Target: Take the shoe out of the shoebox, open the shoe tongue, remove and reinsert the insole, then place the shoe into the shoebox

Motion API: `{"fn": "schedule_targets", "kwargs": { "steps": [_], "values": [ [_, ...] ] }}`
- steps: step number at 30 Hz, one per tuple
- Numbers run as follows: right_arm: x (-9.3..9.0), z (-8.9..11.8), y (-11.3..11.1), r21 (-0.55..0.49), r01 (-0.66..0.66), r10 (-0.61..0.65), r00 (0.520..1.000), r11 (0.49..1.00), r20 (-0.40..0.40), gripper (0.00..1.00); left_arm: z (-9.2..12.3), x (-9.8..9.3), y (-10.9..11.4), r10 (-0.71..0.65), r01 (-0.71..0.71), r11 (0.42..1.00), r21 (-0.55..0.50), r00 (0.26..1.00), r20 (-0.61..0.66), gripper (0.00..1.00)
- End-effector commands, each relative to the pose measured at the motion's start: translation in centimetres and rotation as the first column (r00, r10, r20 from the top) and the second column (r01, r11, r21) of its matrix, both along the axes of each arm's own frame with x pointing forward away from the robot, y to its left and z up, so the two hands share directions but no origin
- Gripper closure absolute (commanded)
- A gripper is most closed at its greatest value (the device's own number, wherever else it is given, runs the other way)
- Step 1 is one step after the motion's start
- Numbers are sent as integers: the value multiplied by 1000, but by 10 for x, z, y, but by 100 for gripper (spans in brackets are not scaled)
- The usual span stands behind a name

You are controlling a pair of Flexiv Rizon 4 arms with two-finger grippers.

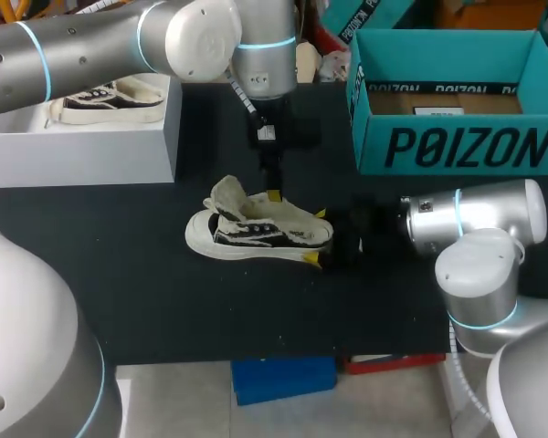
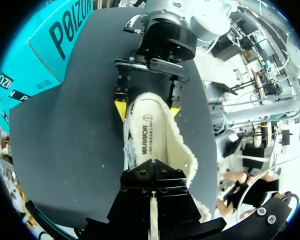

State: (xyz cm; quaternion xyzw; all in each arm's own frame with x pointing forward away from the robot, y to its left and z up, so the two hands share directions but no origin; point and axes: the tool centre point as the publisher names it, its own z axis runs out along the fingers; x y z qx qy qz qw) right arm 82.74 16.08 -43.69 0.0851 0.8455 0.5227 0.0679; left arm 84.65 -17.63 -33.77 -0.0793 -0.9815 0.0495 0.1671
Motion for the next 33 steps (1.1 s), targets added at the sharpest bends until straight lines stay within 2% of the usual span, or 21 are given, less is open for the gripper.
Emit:
{"fn": "schedule_targets", "kwargs": {
  "steps": [1,6,24,33],
  "values": [
    [1,-1,1,-3,3,-3,1000,1000,-1,100,2,-7,1,-6,6,1000,8,998,68,100],
    [1,-1,1,-3,3,-3,1000,1000,-1,100,1,-7,2,-20,21,1000,-8,993,117,100],
    [1,-1,1,-3,3,-3,1000,1000,-1,100,-36,-6,9,-48,53,996,-66,996,74,100],
    [1,-1,1,-3,3,-3,1000,1000,-1,100,-50,-15,3,-60,62,995,-81,998,30,100]
  ]
}}
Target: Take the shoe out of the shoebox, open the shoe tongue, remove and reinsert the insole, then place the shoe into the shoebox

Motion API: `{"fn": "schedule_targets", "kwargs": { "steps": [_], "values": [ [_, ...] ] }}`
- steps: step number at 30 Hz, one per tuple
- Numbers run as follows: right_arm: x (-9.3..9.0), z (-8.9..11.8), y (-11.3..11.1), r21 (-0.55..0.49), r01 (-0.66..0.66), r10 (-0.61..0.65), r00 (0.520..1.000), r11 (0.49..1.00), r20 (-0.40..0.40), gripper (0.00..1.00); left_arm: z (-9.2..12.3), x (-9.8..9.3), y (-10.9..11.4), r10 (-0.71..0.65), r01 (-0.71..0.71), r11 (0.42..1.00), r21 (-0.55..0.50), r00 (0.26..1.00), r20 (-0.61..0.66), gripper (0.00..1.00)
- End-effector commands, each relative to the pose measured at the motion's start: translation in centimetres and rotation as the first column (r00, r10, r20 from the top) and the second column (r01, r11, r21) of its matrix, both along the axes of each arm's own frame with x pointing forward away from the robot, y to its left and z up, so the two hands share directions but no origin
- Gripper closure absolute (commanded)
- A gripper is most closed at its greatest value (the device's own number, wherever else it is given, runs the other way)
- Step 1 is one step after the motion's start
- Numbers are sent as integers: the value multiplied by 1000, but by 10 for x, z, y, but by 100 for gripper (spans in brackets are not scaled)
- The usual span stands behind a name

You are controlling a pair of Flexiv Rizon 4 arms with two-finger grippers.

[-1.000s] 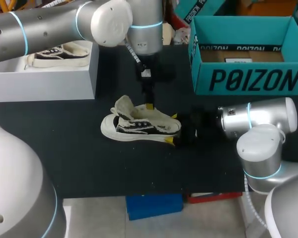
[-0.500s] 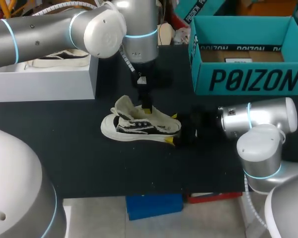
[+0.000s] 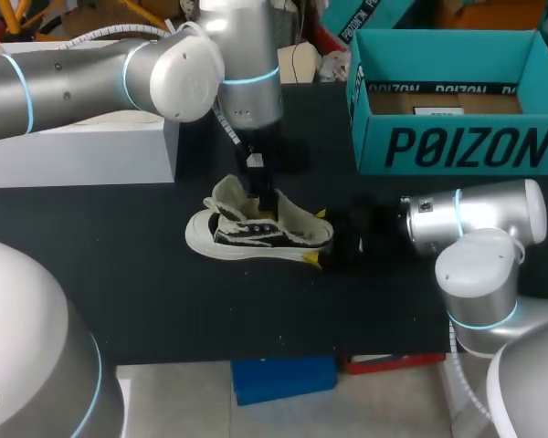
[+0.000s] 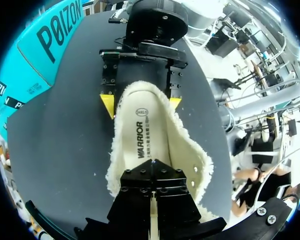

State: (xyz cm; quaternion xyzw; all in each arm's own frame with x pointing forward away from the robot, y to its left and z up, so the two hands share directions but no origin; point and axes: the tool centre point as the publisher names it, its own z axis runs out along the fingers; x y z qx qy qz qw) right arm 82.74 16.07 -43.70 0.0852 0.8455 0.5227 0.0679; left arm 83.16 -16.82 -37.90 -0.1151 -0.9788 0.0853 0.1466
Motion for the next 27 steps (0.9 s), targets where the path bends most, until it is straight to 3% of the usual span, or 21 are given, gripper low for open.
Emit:
{"fn": "schedule_targets", "kwargs": {
  "steps": [1,27],
  "values": [
    [1,-1,1,-3,3,-3,1000,1000,-1,100,-10,-2,-6,-7,7,1000,5,1000,-12,100],
    [1,-1,1,-3,3,-3,1000,1000,-1,100,-41,-26,-16,-14,18,998,52,997,-75,100]
  ]
}}
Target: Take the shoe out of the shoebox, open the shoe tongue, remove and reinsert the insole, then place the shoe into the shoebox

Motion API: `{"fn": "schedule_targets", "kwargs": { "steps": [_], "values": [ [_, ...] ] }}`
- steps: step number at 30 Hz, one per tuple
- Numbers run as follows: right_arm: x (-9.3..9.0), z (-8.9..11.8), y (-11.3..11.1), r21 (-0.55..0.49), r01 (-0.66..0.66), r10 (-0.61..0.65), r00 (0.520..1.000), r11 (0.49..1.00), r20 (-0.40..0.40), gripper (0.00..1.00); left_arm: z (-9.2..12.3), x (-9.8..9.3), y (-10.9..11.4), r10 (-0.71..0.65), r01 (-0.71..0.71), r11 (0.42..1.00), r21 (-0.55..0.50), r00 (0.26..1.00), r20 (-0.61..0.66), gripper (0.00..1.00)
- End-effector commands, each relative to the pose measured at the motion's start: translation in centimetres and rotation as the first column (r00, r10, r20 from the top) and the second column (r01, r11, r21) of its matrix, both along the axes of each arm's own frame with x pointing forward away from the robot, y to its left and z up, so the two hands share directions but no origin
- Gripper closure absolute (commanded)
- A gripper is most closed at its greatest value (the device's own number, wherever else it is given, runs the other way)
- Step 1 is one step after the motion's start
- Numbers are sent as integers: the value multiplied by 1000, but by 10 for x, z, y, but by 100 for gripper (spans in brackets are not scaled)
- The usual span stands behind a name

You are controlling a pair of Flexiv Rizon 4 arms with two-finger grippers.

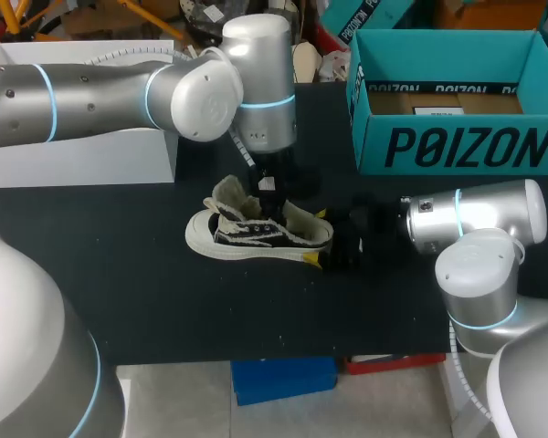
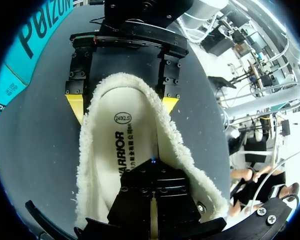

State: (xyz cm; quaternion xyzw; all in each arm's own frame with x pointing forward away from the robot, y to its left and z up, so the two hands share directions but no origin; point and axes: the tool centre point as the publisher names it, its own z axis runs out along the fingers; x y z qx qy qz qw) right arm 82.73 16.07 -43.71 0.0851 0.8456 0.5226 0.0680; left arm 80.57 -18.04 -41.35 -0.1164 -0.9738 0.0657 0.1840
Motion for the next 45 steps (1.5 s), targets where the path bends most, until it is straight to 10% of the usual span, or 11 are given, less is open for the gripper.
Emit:
{"fn": "schedule_targets", "kwargs": {
  "steps": [1,10,13,18,23,45],
  "values": [
    [1,-1,1,-3,3,-3,1000,1000,-1,100,-7,0,-4,2,-2,1000,6,1000,-13,100],
    [1,-1,1,-3,3,-3,1000,1000,-1,100,-12,-5,-5,-3,3,1000,21,1000,-9,100],
    [1,-1,1,-3,3,-3,1000,1000,-1,100,-11,-5,-4,2,-2,1000,24,1000,18,57],
    [1,-1,1,-3,3,-3,1000,1000,-1,100,-8,-4,-2,16,-19,999,43,998,64,31],
    [1,-1,1,-3,3,-3,1000,1000,-1,100,-9,-3,2,50,-63,994,85,987,151,56],
    [1,-1,1,-3,3,-3,1000,1000,-1,100,-50,-2,18,76,-218,960,178,810,581,62]
  ]
}}
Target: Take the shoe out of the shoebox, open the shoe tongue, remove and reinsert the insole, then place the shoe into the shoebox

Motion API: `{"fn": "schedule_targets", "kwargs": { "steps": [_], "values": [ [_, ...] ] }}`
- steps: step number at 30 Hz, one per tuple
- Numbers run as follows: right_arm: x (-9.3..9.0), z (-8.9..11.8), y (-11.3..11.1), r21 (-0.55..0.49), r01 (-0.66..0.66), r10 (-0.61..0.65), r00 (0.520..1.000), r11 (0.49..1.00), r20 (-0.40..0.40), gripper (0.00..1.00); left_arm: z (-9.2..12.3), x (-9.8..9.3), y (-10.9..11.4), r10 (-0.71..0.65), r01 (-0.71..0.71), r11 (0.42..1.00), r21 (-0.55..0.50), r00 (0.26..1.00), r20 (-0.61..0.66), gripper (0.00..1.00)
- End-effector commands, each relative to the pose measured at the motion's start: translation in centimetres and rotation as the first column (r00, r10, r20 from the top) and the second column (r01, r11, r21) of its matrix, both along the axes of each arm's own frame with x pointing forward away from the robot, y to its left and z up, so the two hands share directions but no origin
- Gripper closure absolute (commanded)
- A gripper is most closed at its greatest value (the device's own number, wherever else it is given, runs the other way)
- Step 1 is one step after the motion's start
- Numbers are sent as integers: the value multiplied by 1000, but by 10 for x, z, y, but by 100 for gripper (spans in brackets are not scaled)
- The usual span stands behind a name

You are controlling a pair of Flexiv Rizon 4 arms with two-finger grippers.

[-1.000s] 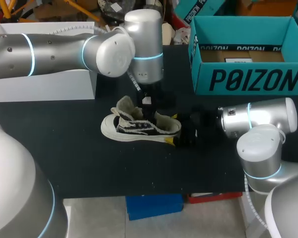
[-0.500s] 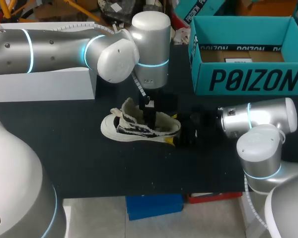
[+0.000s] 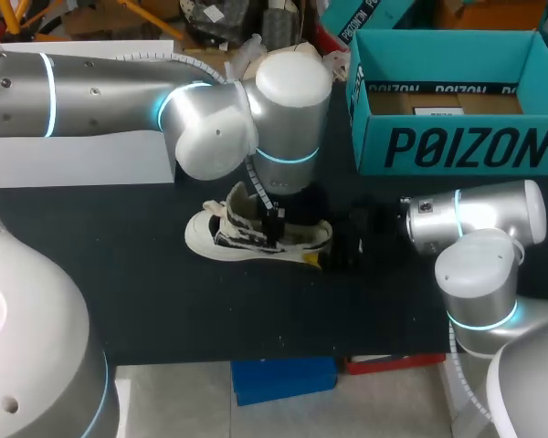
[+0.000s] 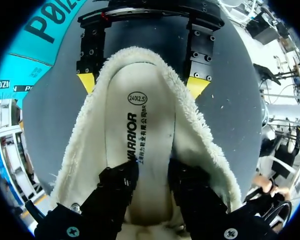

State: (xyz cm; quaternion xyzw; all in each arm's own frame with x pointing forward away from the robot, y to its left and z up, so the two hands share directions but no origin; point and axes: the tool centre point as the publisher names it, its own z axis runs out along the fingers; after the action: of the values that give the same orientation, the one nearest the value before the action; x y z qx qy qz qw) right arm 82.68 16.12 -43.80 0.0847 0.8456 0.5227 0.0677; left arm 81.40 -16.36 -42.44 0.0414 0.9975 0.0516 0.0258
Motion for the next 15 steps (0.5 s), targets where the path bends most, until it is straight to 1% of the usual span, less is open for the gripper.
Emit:
{"fn": "schedule_targets", "kwargs": {
  "steps": [1,3,4,7,9,11,15],
  "values": [
    [2,0,0,-3,4,-4,1000,1000,-1,100,-43,-9,3,15,-22,999,40,984,179,62],
    [2,0,0,-3,4,-4,1000,1000,-1,100,-51,-5,7,22,-37,997,62,974,224,63],
    [2,0,0,-3,4,-4,1000,1000,-1,100,-55,-2,9,28,-39,998,45,975,221,63],
    [2,0,0,-3,4,-4,1000,1000,-1,100,-67,6,14,43,-60,997,53,961,274,65],
    [2,0,0,-3,4,-4,1000,1000,-1,100,-75,10,15,37,-57,997,58,953,301,64],
    [2,0,0,-3,4,-4,1000,1000,-1,100,-83,12,14,22,-55,995,80,932,362,64],
    [2,0,0,-3,4,-4,1000,1000,-1,100,-96,27,19,37,-63,997,55,923,384,63]
  ]
}}
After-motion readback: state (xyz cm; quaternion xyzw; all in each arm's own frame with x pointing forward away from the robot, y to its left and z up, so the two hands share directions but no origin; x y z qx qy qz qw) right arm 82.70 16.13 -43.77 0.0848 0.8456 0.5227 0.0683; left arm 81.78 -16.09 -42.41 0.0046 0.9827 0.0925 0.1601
